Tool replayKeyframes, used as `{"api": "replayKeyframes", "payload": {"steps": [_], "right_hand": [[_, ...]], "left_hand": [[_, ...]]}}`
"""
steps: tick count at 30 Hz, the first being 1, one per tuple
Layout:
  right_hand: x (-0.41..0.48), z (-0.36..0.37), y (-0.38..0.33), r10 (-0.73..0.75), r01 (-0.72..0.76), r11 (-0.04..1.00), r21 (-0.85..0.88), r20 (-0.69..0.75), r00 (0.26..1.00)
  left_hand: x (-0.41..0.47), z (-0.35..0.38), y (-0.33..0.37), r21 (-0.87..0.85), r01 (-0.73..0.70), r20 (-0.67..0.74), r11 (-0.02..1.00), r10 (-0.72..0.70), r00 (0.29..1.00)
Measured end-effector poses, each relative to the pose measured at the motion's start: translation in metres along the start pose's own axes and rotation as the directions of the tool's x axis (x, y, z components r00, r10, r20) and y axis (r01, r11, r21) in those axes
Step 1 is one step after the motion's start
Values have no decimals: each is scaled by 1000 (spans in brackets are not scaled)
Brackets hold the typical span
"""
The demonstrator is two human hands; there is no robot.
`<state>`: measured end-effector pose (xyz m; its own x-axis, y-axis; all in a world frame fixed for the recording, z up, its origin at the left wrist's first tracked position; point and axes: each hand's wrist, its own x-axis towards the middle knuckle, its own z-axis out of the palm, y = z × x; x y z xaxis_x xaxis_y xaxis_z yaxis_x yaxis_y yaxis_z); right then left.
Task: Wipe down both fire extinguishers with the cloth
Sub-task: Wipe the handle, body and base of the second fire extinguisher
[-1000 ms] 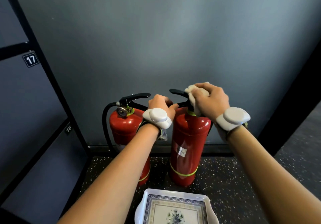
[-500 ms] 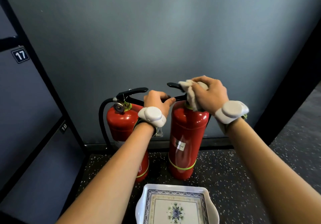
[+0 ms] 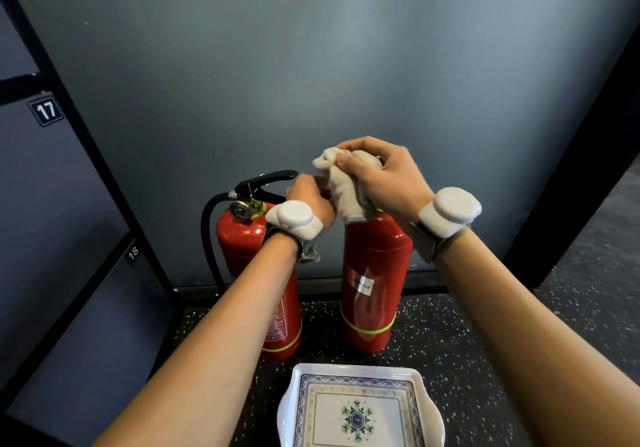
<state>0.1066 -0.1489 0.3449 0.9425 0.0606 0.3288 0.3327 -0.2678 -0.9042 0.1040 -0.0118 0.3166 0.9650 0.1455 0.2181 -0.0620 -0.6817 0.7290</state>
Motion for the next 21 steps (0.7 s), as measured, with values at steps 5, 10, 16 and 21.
{"api": "replayKeyframes", "payload": {"steps": [5, 10, 16, 21], "right_hand": [[-11, 4, 5, 133, -131, 988, 81, -16, 991], [-25, 9, 4, 301, -313, 931, 186, 92, 949], [-17, -14, -3, 225, -234, 958, -163, -71, 972], [-3, -29, 11, 89, -237, 880, -411, -346, 934]], "left_hand": [[-9, -19, 3, -81, -120, -207, 989, 101, 973], [-29, -12, -4, -263, -184, -74, 947, 170, 983], [-32, 7, -12, -278, -123, -240, 953, 56, 969], [-20, 22, 12, -416, -13, -154, 909, -57, 987]]}}
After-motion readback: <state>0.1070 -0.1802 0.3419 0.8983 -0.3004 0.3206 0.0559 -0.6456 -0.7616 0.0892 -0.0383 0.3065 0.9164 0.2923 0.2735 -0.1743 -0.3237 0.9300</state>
